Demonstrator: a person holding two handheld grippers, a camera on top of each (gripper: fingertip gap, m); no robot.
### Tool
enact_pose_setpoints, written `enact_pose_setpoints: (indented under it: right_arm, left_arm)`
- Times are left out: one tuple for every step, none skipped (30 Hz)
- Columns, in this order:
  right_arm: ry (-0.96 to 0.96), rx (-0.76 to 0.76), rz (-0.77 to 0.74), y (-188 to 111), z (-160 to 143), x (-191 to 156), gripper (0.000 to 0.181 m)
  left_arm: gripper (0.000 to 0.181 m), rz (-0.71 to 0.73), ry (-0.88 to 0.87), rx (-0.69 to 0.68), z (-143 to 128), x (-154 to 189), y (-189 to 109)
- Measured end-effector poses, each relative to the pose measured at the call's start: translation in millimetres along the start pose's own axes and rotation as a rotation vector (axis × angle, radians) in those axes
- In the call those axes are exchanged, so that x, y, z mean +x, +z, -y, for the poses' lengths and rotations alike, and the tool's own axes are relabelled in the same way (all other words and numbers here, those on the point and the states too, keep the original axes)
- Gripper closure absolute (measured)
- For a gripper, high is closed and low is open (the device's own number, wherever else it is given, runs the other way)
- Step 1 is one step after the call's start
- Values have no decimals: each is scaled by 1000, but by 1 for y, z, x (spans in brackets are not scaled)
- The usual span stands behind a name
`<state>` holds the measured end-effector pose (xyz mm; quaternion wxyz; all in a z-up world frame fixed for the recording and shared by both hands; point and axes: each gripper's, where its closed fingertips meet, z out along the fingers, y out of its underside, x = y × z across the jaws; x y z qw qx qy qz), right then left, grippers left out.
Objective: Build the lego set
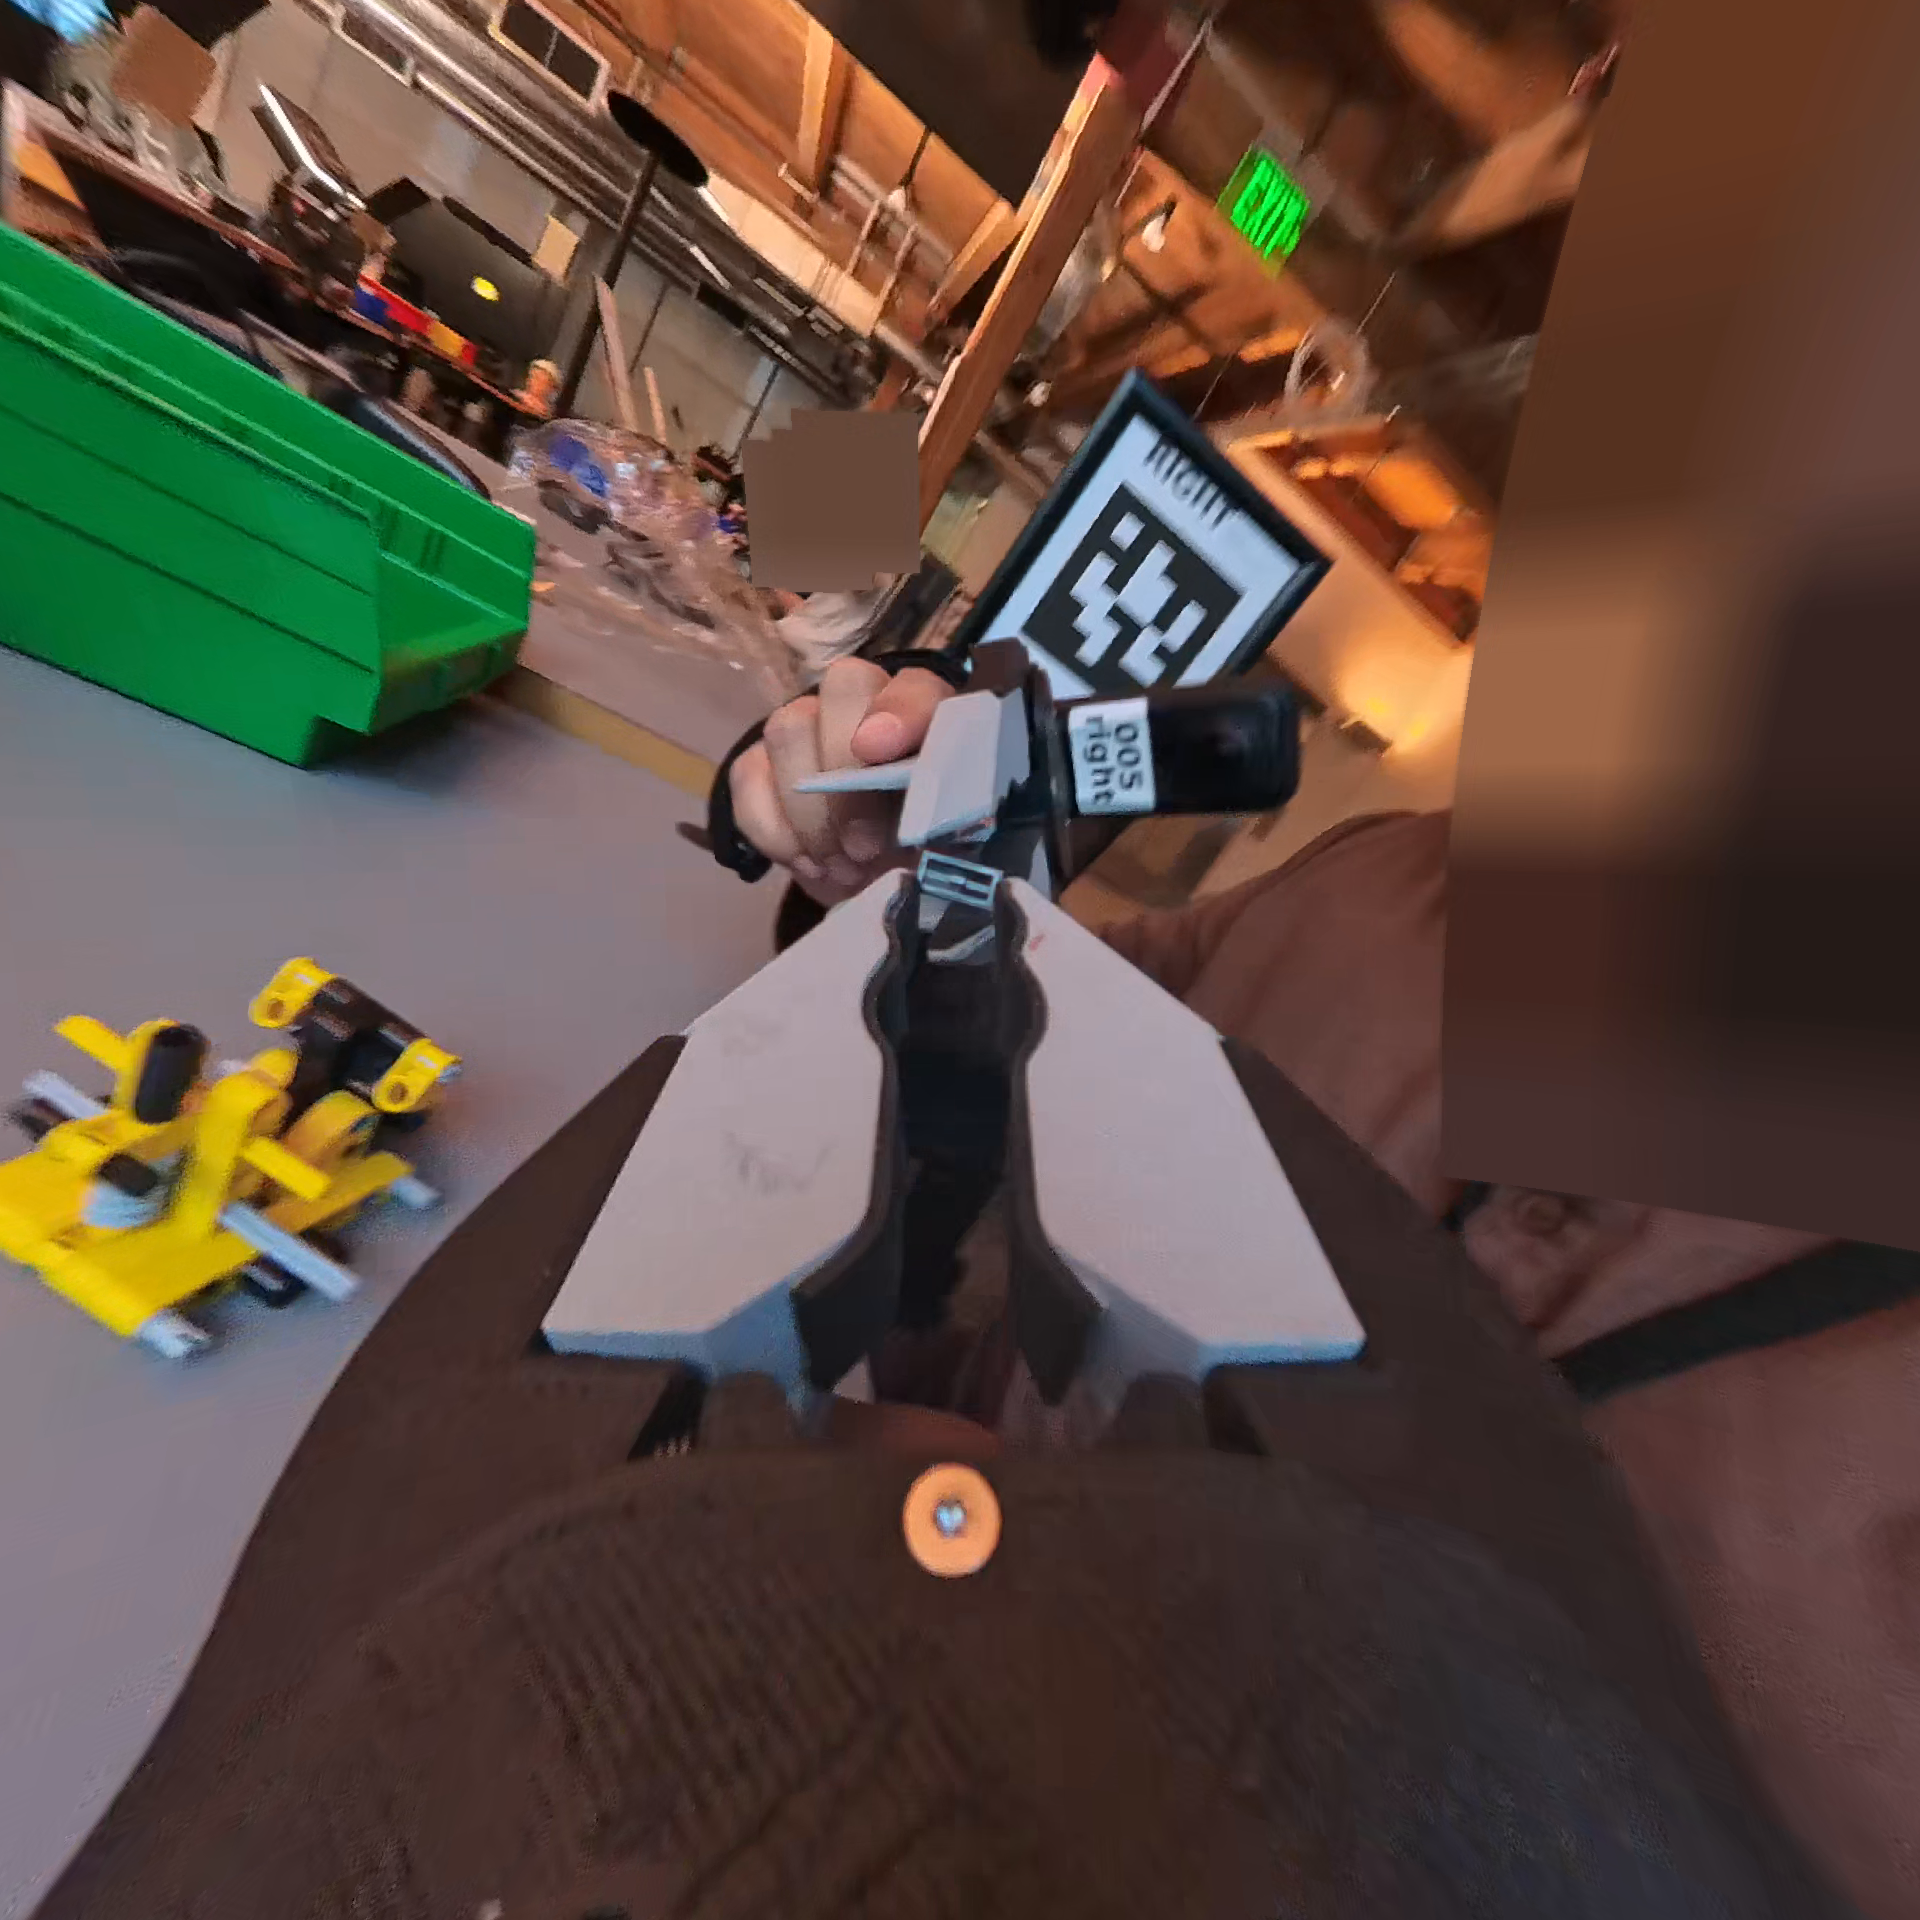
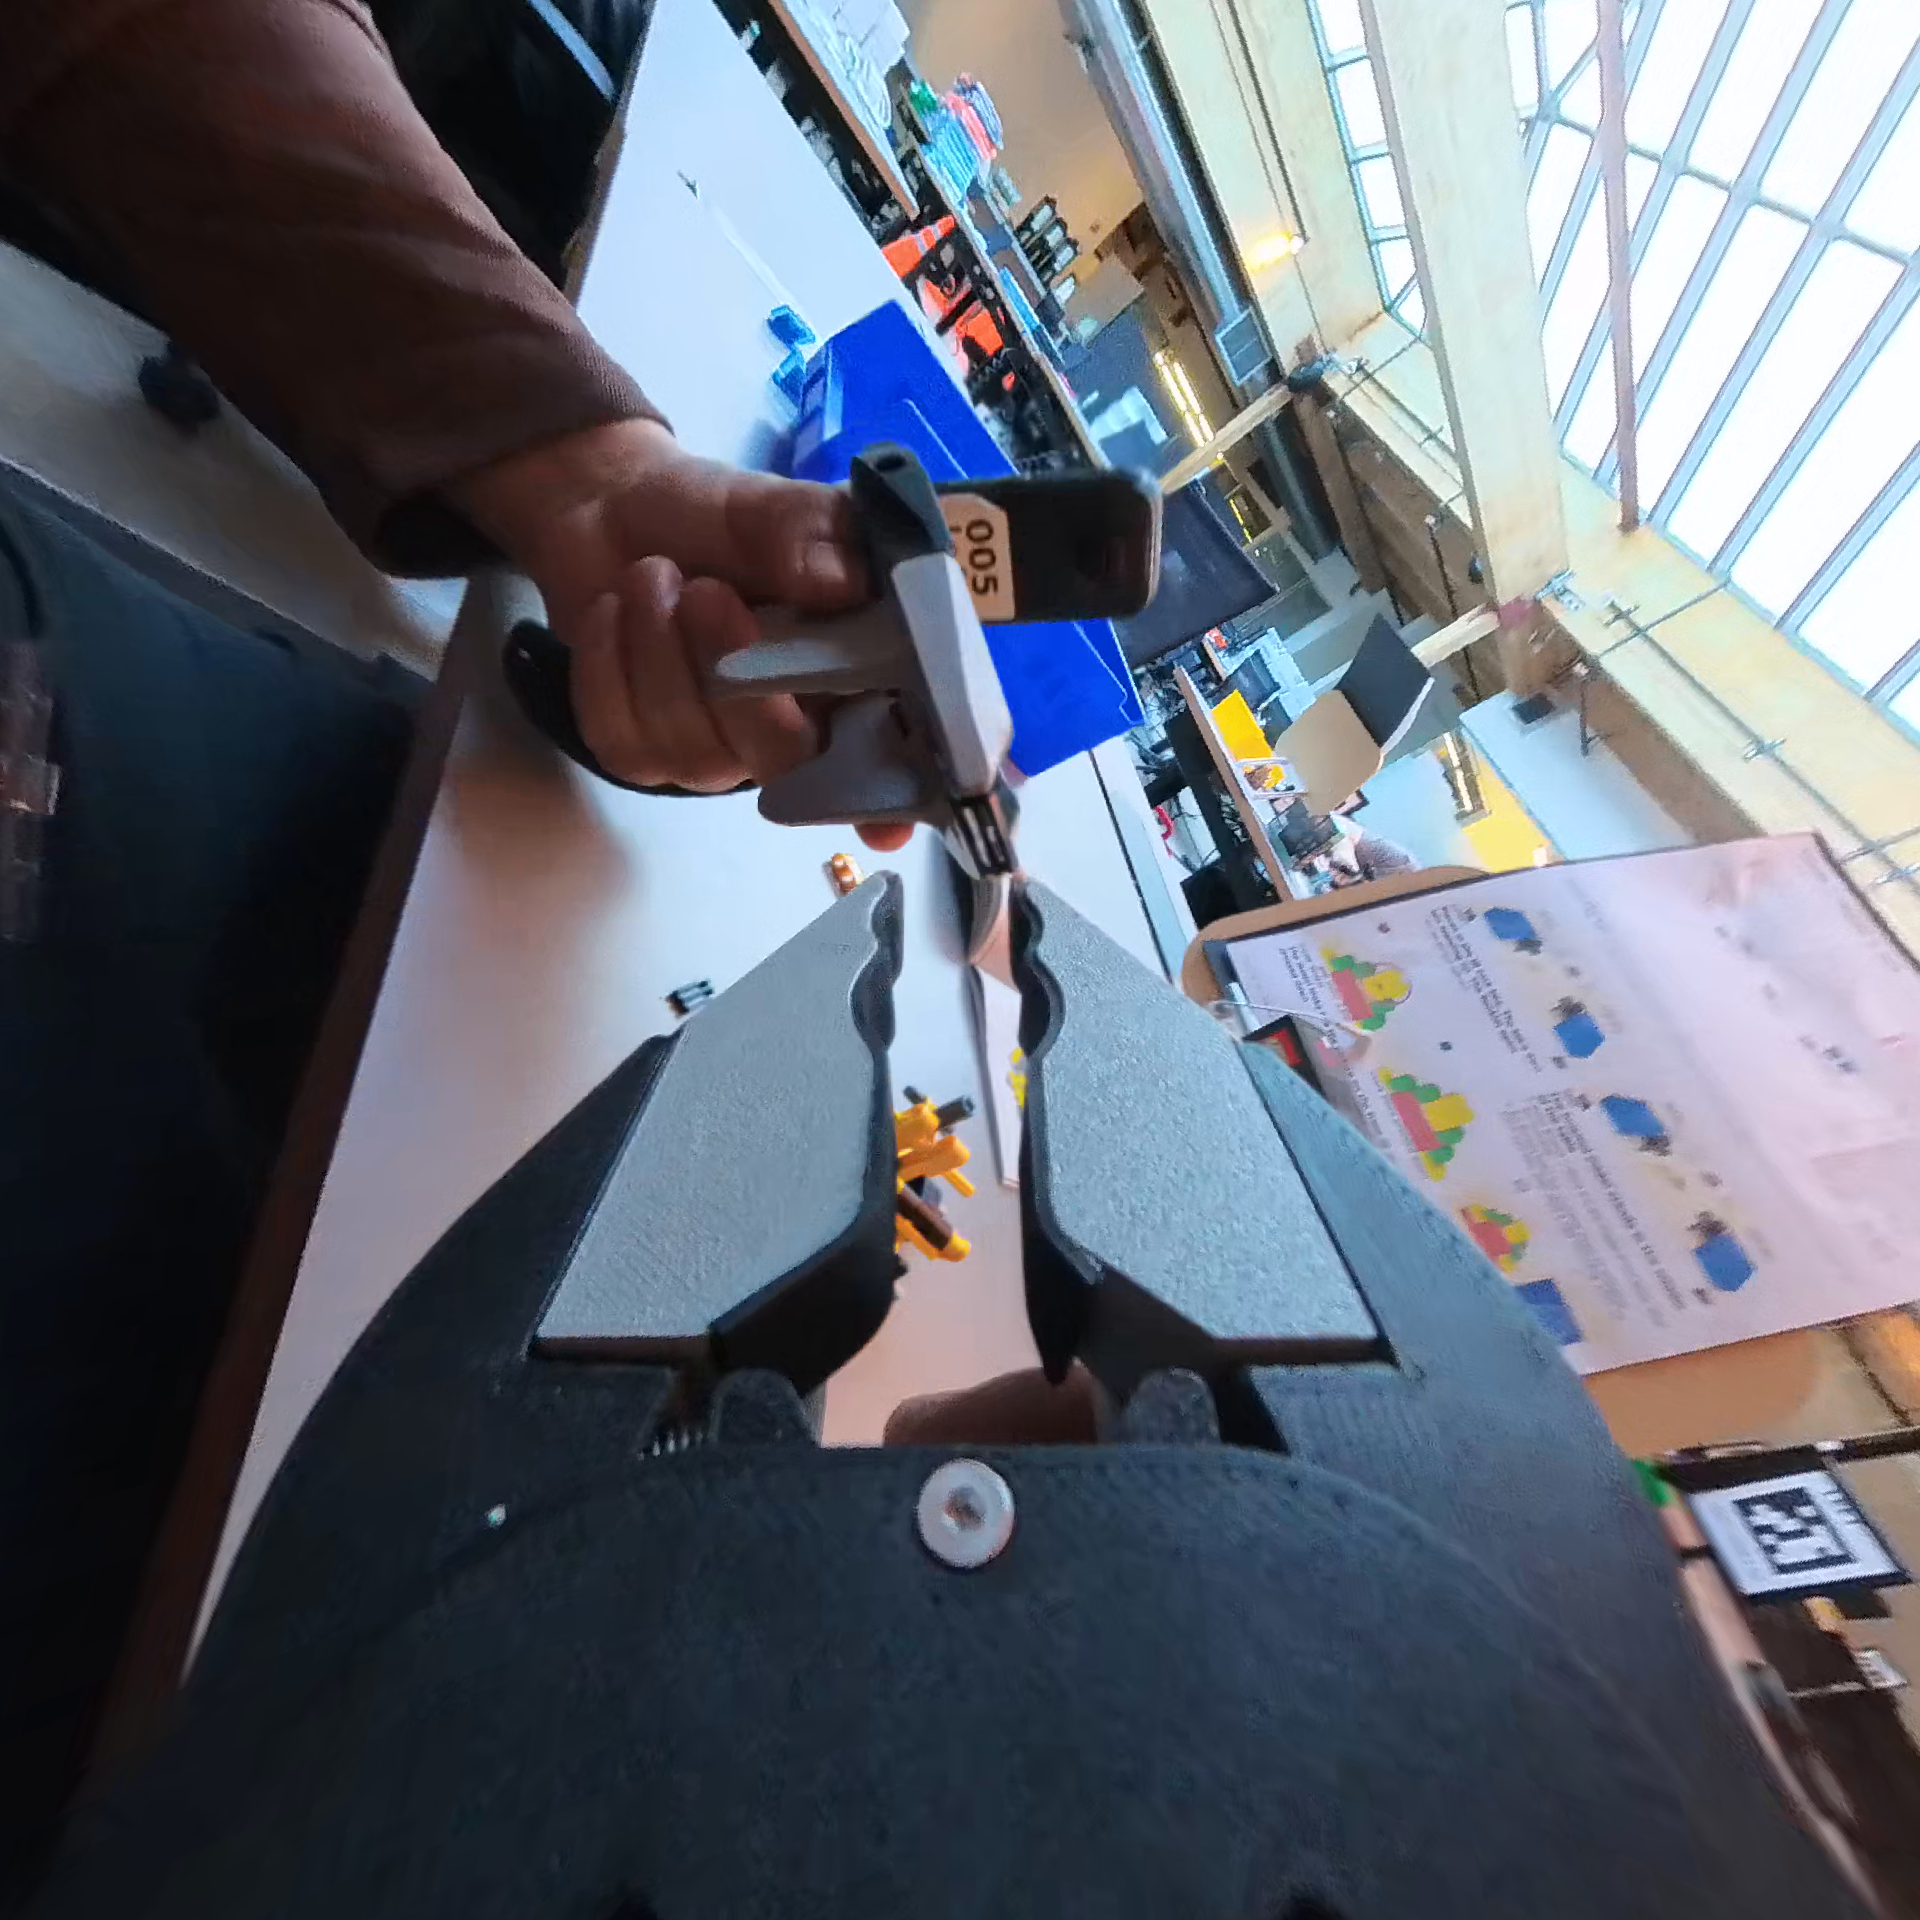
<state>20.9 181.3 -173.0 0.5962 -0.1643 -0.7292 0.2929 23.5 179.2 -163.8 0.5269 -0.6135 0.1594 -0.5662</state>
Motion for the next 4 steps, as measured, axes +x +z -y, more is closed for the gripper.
enact_pose_setpoints:
  right_arm:
    - [-32, -7, -5, 1, 2, 0, 165]
    - [-63, -11, -20, 1, 5, 1, 167]
    - [-86, -15, -45, 2, 7, 4, 169]
    - [-104, -24, -80, 3, 7, 9, 172]
  left_arm:
    - [170, -18, -57, 24, 3, 0, 0]
    - [170, -23, -112, 53, 5, -2, 0]
    - [172, -32, -168, 75, 7, -3, 1]
    - [170, -49, -226, 100, 9, -3, 2]
